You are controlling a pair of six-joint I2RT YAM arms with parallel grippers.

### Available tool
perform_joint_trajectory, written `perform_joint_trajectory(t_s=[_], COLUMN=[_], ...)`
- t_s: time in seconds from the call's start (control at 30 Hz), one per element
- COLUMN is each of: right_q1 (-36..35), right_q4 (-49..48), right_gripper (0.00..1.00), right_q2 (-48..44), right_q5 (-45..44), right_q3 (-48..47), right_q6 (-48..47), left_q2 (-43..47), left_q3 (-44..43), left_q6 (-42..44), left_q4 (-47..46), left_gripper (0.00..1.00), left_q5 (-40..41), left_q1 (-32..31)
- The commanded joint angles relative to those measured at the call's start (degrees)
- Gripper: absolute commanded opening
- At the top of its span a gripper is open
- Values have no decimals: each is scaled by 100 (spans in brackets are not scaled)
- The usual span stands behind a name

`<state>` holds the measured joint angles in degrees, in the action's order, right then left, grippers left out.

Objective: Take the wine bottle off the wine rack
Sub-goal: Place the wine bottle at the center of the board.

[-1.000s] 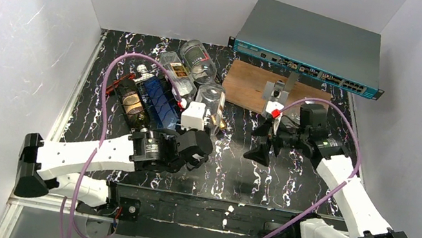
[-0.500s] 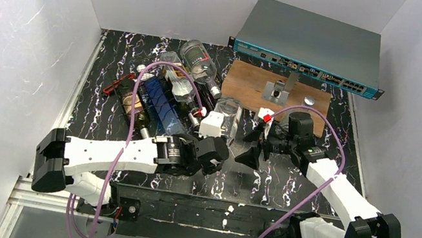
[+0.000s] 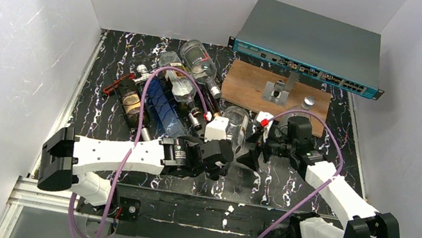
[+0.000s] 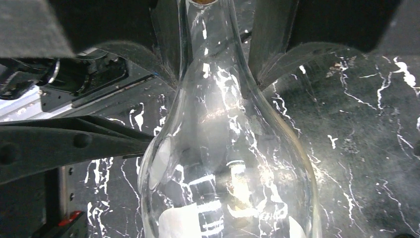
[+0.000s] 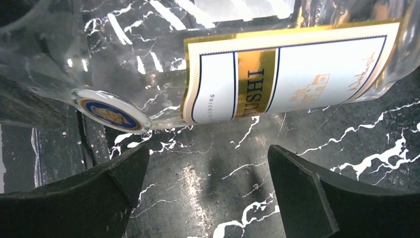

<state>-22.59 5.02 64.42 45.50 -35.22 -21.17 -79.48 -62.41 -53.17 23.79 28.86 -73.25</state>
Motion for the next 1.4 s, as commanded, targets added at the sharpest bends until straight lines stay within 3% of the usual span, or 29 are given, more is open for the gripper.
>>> perform_joint_trajectory(t_s=[0.0, 0.43, 0.87, 1.37], right_q1=[-26, 46, 71, 70], right_q4=[78, 422, 2184, 2333], right_gripper=[100, 100, 100, 100], right_q2=[-155, -336, -570, -492], right_q5=[-199, -212, -106, 33], right_q3=[115, -16, -506, -688], right_q6=[-252, -276, -1624, -1772], left_q2=[186, 209, 522, 459], left_q3=[-404, -254, 103, 287], left_q6=[-332, -1770, -3778, -5588], left_q4=[-933, -926, -859, -1202], left_gripper=[0, 0, 0, 0], left_q5=[513, -203, -1143, -2172], left_q1=[-25, 83, 566, 811])
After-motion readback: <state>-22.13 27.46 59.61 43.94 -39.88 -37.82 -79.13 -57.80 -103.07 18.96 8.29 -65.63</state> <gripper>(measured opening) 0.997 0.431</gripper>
